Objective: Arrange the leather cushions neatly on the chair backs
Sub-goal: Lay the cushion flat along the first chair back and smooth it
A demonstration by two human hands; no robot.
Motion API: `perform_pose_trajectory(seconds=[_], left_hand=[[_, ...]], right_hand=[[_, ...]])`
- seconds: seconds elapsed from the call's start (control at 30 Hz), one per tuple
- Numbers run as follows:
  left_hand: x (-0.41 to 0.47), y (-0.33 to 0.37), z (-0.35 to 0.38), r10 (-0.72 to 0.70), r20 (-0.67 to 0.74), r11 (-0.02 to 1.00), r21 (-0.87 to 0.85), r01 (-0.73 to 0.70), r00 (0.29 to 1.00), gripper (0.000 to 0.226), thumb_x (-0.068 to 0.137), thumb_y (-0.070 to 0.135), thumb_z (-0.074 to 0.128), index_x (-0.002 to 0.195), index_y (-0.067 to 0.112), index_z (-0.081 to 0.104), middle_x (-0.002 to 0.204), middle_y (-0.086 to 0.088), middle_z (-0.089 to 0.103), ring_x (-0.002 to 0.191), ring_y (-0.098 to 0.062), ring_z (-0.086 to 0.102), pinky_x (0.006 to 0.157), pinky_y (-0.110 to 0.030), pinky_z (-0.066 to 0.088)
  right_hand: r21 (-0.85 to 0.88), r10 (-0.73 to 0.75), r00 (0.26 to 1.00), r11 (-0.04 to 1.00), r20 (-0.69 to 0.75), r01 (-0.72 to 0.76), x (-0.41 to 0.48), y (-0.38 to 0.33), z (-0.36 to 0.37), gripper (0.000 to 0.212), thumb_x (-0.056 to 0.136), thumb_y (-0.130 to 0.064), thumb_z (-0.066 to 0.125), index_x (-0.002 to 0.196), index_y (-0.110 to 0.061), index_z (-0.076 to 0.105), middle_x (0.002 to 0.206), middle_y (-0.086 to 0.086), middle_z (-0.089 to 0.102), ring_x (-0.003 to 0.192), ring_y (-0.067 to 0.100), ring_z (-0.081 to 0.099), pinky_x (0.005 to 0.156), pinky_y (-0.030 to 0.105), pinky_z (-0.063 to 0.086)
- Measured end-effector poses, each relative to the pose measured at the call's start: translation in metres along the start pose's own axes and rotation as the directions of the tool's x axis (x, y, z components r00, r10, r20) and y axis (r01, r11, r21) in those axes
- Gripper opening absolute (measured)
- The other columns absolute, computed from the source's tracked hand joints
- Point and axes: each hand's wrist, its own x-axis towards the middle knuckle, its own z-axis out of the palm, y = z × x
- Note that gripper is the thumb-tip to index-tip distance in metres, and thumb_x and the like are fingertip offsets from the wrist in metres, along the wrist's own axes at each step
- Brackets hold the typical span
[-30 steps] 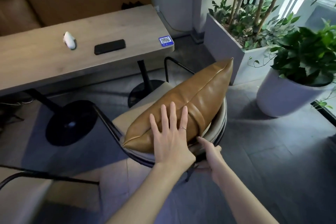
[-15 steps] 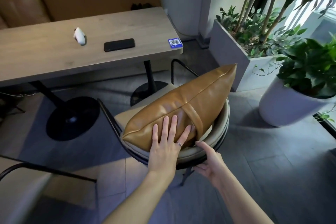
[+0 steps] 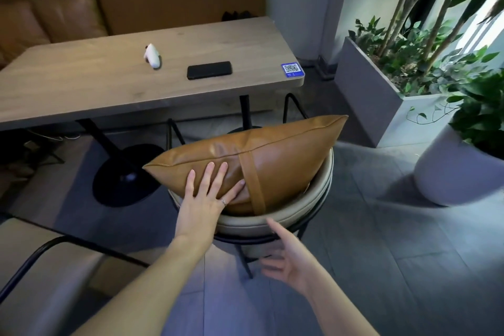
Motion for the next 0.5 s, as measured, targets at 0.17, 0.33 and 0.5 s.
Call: perform_pose_trajectory(seconds=[0.17,0.33,0.5], left_hand=[[-0.004,0.015,-0.013,-0.061,0.009,0.995,-0.082,0.062,0.998,0.121,0.09,0.037,0.069,0.148,0.029,-0.037,0.157,-0.023,-0.038,0.148,-0.049,-0.023,0.114,-0.07,-0.007],[-0.007,0.045,-0.033,-0.149,0.01,0.953,-0.265,0.146,0.989,0.11,0.08,0.058,0.073,0.16,0.03,0.003,0.161,-0.021,-0.032,0.147,-0.049,-0.025,0.11,-0.077,0.001],[-0.009,0.067,-0.038,-0.166,-0.157,0.9,-0.429,0.085,0.974,0.098,0.065,0.063,0.083,0.142,0.023,0.039,0.164,-0.023,0.016,0.152,-0.044,0.005,0.111,-0.077,0.016]], right_hand=[[-0.055,-0.093,0.985,0.995,-0.145,0.085,0.01,-0.032,-0.028,0.094,0.064,-0.061,0.085,0.139,-0.017,0.048,0.129,0.016,0.059,0.105,0.035,0.066,0.09,0.053,0.058],[-0.214,-0.157,0.95,0.972,-0.269,0.101,0.012,-0.058,-0.031,0.1,0.075,-0.056,0.082,0.149,-0.013,0.029,0.125,0.013,0.057,0.097,0.033,0.062,0.071,0.046,0.056],[-0.3,-0.234,0.925,0.943,-0.299,0.142,0.023,-0.085,-0.053,0.092,0.086,-0.05,0.074,0.153,-0.012,0.024,0.114,0.009,0.048,0.103,0.035,0.058,0.067,0.044,0.051]])
